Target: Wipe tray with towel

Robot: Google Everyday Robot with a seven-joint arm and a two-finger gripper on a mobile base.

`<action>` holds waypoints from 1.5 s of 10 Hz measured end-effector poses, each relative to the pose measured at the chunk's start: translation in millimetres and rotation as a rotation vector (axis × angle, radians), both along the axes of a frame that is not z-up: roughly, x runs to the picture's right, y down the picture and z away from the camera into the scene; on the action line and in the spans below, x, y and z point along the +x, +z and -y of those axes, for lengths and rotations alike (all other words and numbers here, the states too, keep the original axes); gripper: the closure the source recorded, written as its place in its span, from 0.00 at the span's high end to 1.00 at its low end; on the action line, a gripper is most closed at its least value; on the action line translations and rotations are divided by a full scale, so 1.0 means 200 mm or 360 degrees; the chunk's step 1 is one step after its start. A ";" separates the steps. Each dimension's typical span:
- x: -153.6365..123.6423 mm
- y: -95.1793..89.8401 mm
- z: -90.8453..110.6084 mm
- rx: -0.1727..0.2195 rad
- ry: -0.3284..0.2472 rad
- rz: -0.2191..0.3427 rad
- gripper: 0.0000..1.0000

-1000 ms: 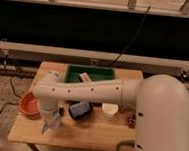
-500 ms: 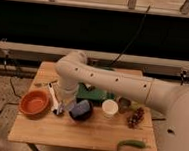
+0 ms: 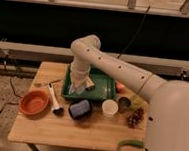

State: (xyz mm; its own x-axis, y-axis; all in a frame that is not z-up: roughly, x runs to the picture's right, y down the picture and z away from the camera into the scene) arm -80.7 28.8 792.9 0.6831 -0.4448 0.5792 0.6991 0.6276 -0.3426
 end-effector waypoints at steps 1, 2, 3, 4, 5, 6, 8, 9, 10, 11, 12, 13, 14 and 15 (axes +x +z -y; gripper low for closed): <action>0.04 0.06 0.03 -0.0007 0.0003 -0.0032 0.00; 0.11 0.14 0.06 -0.0026 0.0018 -0.0072 0.00; 0.13 0.18 0.05 -0.0038 0.0022 -0.0087 0.00; 0.20 0.27 -0.01 -0.0081 0.0031 -0.0125 0.00; 0.25 0.33 -0.09 -0.0119 0.0033 -0.0152 0.00; 0.32 0.40 -0.20 -0.0158 0.0049 -0.0176 0.00; 0.40 0.45 -0.32 -0.0189 0.0075 -0.0184 0.00; 0.39 0.45 -0.32 -0.0187 0.0074 -0.0179 0.00; 0.37 0.45 -0.32 -0.0187 0.0071 -0.0175 0.00; 0.38 0.45 -0.32 -0.0186 0.0074 -0.0176 0.00; 0.38 0.45 -0.32 -0.0186 0.0073 -0.0177 0.00; 0.38 0.45 -0.32 -0.0184 0.0073 -0.0179 0.00; 0.38 0.44 -0.33 -0.0188 0.0063 -0.0226 0.00; 0.41 0.45 -0.33 -0.0187 0.0059 -0.0308 0.00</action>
